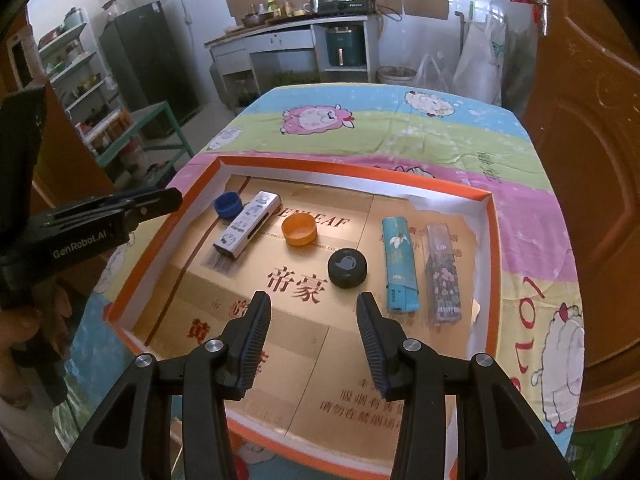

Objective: Organize rigid objects
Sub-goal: 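Withdraw both tools from the box lid toward the remaining items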

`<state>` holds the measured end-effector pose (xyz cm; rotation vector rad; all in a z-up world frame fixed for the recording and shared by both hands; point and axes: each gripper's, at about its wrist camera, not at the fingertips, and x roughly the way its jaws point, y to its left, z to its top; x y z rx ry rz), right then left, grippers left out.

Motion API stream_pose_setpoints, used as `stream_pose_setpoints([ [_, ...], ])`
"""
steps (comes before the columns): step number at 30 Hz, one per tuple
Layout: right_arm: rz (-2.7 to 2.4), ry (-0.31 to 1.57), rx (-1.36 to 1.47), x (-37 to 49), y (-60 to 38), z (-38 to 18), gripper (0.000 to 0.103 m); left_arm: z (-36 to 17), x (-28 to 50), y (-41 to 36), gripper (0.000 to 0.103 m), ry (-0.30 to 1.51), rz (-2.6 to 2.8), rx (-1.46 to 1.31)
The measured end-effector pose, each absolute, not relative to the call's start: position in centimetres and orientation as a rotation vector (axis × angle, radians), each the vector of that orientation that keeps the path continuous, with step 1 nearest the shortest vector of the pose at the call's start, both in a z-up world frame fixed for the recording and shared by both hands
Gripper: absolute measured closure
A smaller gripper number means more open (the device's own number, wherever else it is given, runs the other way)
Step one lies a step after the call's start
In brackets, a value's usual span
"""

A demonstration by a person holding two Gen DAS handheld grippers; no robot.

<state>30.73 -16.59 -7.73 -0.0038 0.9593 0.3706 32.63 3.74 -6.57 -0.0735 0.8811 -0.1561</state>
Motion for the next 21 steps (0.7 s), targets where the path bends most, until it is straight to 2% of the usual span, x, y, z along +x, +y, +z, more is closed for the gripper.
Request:
stream_pose_setpoints([
  [21,0.352,0.93,-0.011,25.2,-16.7,-5.2,0.057,-4.6,26.9,4.3,0.072,0.856,-0.176,-0.094],
])
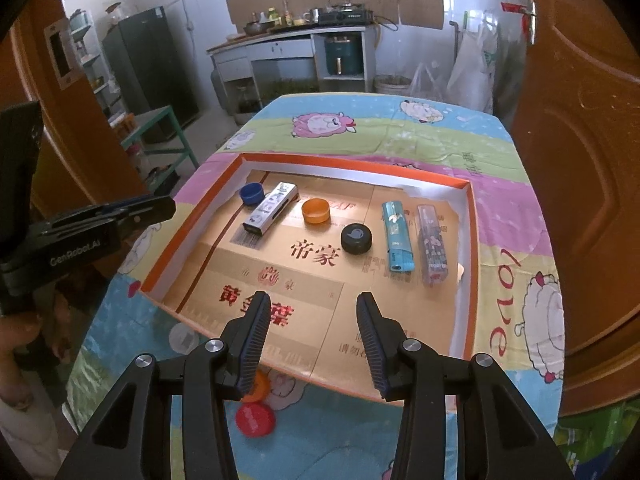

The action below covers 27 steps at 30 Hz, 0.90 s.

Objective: Organize rigid objects
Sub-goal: 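Withdraw both tools from the box lid toward the remaining items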

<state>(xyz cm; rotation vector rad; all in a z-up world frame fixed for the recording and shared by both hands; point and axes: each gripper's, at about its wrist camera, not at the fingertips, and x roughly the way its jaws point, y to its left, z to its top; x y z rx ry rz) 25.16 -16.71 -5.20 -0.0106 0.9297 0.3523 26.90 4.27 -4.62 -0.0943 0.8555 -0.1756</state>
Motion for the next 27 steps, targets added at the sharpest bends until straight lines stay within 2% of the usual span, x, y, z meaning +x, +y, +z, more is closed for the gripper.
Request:
stream_pose_setpoints([
  [27,0.341,0.932,-0.012,18.8,-17.3,-5.2,0.057,-4.4,19.8,3.2,0.072,0.838,-0.235,-0.087],
])
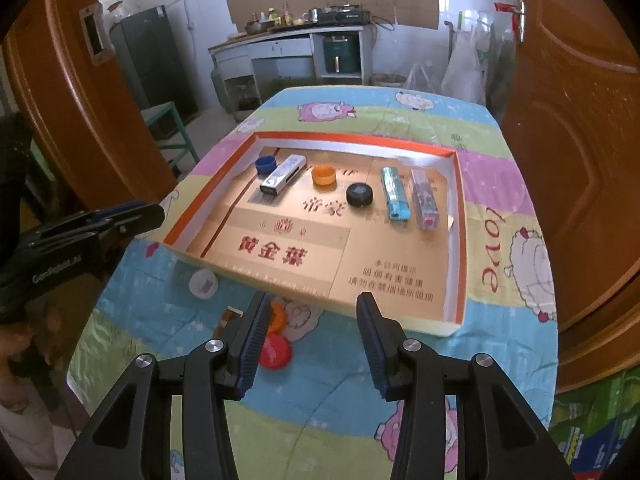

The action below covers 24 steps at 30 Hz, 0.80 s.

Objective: Organize rigid objects
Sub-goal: 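Withdraw both tools from the box lid toward the remaining items, then grasp the red Coca-Cola cap with the right tool while the left tool grasps the gold box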

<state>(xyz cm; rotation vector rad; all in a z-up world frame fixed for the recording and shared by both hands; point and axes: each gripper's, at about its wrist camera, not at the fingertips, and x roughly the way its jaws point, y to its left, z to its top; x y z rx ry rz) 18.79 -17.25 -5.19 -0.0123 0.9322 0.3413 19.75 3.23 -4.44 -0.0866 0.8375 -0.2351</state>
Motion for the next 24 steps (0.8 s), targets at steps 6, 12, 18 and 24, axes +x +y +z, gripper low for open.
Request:
stream_pose_setpoints([
  [6,0.357,0.946,-0.011,17.5,-17.0,-6.4,0.057,-5.5,18.0,2.4,0.072,0.843,-0.266,-0.084],
  [12,0.388,0.945,-0.039,16.4,-16.1,-8.3,0.057,-6.7,16.1,1.6,0.072,0.839,-0.3,-0.09],
  [18,0.408,0.947,-0.093,16.1,-14.7,-10.9,0.057,-7.4,14.5,0.8,0.072,0.825,-0.325,-0.09],
  [24,0.409,0.931,-0.145,16.6,-13.7,-12.1,0.057,-8.2,14.1,0.7,0.072,0.838,-0.342,-0.098],
])
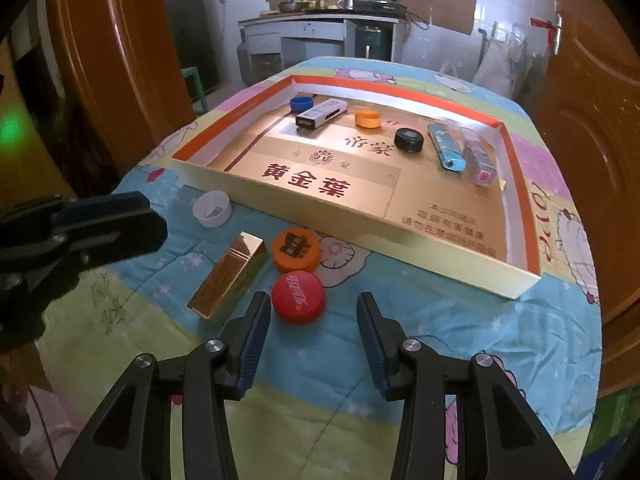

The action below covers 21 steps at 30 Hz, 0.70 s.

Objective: Organize rigid objects
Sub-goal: 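Grasp the red Coca-Cola cap with the right tool while the left tool grasps the gold box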

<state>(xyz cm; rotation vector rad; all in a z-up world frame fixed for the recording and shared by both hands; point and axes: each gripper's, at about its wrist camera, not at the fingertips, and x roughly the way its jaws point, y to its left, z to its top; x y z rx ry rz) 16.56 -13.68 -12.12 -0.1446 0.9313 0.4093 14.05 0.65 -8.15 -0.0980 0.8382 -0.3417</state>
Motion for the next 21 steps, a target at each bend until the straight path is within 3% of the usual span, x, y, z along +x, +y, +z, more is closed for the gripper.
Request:
stream_pose_setpoints([
  [10,0.427,0.93,-0.191,17.0,-12.2,-13.1,0.058,-9.0,13.8,0.3,0.072,0.859,-0.354,-0.093],
  [12,0.414,0.927,-0.189,17.0,-12.3,-13.1,0.073,-9.1,13.8,0.0,0.072,0.863,-0.361,-0.088],
  [21,0.357,0.901,-0.087,15.7,-15.8,-12.0,0.072,-10.6,14.7,-2.7,0.072,0.91,-0.374,-0.034],
])
